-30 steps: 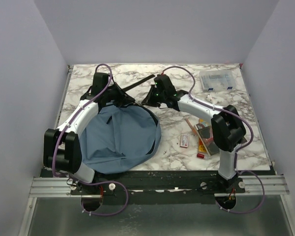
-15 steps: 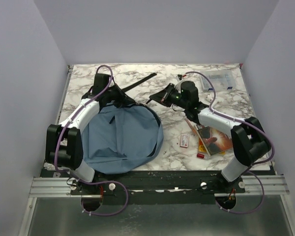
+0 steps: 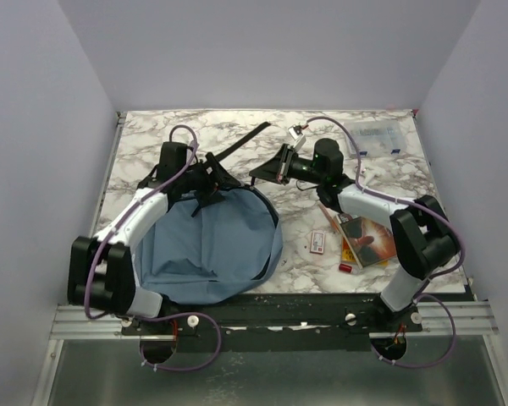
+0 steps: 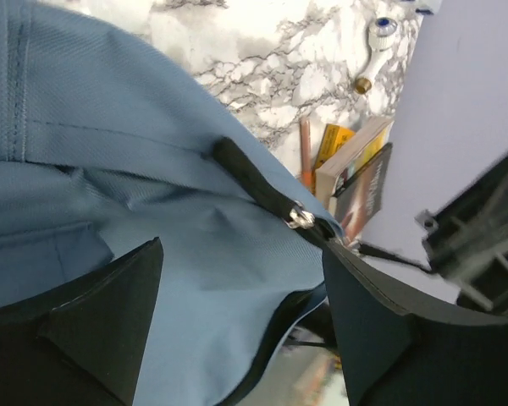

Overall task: Pack the student bag
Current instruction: Unzip the student bag at the center of the board.

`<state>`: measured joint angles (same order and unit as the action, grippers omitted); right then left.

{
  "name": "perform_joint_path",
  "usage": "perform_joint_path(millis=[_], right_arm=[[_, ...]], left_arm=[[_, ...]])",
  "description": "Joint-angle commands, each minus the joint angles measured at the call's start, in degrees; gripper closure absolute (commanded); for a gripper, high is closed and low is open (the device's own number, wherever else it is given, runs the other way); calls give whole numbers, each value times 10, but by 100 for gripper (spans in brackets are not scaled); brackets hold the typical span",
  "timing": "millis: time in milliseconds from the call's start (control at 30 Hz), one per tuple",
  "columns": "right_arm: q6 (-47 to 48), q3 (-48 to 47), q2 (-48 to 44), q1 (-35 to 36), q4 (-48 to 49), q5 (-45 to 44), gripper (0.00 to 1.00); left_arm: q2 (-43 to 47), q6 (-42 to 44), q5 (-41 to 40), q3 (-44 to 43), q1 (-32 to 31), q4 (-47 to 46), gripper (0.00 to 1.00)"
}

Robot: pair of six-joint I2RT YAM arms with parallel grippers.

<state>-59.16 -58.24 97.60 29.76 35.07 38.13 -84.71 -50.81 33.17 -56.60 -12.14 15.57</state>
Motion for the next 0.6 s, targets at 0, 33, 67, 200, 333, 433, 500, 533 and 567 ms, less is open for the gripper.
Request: perform_joint_path(millis=[0,33,67,200,333,433,500,533,567], right_arm=[[46,-33,12,-5,43,89,99],[55,-42,16,-6,30,97,99],[65,-52,20,-7,16,103,99],[72,-73,27,-14,0,124,99],[47,-74,30,-16,27,136,99],[2,-64,29,-17,82,144,99],[-20,-60,31,-17,110,152,99],[-25,-62,33,-18,119,159,99],[-28,-62,32,-18,122,163,99]], left_arm=[[130,152,-83,25,-4,8,22],[148,182,-105,28,-6,13,21],[168,212,-140,31,-6,19,21],[225,337,-177,68,-14,-26,20],[292,587,-129,182,-51,-197,19],[288,697,-62,197,-54,-221,14],[266,740,-13,180,-53,-211,13],[254,762,17,174,-52,-212,14],[235,780,41,165,-51,-209,14]])
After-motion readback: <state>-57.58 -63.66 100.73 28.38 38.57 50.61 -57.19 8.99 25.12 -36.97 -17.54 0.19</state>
